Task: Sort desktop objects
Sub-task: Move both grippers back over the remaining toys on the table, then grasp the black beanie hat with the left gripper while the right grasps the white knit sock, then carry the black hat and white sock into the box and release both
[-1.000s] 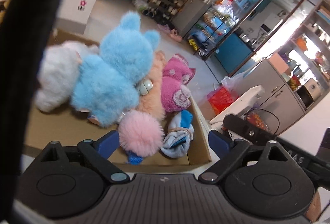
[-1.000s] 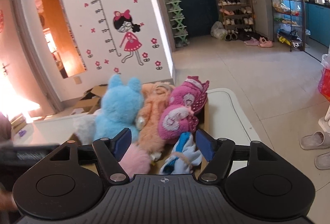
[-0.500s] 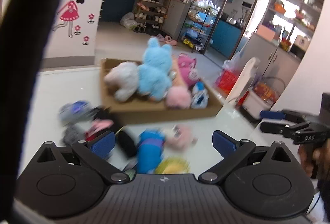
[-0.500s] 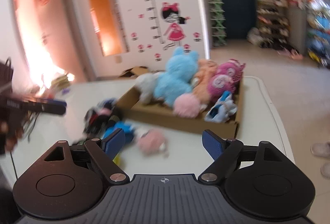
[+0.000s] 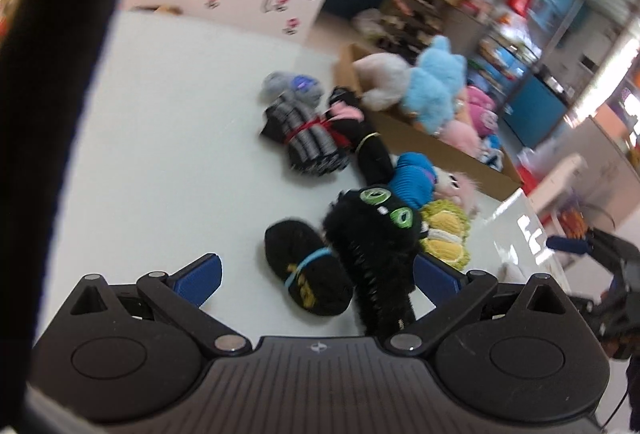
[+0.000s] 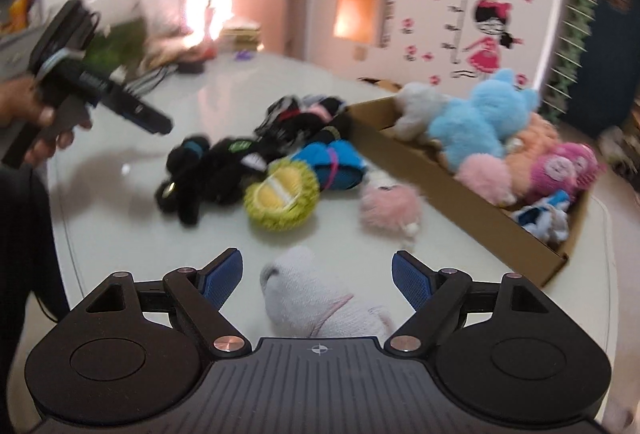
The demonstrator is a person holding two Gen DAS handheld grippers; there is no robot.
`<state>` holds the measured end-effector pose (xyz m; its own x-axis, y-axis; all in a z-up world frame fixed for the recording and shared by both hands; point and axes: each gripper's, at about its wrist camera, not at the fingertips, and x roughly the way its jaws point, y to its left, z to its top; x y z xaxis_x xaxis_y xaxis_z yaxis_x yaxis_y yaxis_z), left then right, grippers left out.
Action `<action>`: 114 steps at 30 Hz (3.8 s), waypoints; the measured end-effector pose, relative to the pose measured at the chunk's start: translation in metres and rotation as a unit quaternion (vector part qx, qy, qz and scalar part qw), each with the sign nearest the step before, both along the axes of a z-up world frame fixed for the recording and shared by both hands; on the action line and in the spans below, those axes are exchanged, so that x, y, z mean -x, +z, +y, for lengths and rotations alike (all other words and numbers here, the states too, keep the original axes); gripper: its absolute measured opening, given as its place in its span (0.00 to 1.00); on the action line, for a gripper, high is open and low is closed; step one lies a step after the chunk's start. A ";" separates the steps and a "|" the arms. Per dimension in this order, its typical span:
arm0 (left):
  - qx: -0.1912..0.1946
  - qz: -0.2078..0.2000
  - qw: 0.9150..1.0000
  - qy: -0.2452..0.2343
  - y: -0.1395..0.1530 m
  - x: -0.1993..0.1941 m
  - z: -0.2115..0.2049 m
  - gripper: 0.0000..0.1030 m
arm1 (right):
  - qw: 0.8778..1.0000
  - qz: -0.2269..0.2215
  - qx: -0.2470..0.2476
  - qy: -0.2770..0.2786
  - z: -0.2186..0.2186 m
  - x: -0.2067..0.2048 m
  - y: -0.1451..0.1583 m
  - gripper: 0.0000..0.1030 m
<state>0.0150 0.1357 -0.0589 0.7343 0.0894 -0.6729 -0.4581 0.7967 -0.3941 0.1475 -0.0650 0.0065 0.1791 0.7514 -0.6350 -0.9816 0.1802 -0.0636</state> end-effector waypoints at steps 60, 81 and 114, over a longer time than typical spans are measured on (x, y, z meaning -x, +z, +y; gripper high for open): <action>-0.176 0.049 0.979 0.092 -0.038 -0.002 -0.001 0.89 | 0.998 0.038 0.011 0.044 0.005 -0.021 -0.060 0.83; -0.200 0.037 0.974 0.101 -0.029 0.010 0.002 0.33 | 0.999 0.049 -0.005 0.023 -0.001 -0.003 -0.052 0.44; -0.165 -0.083 0.981 -0.052 0.091 -0.175 -0.043 0.33 | 0.973 0.020 -0.126 -0.191 0.005 -0.108 0.092 0.44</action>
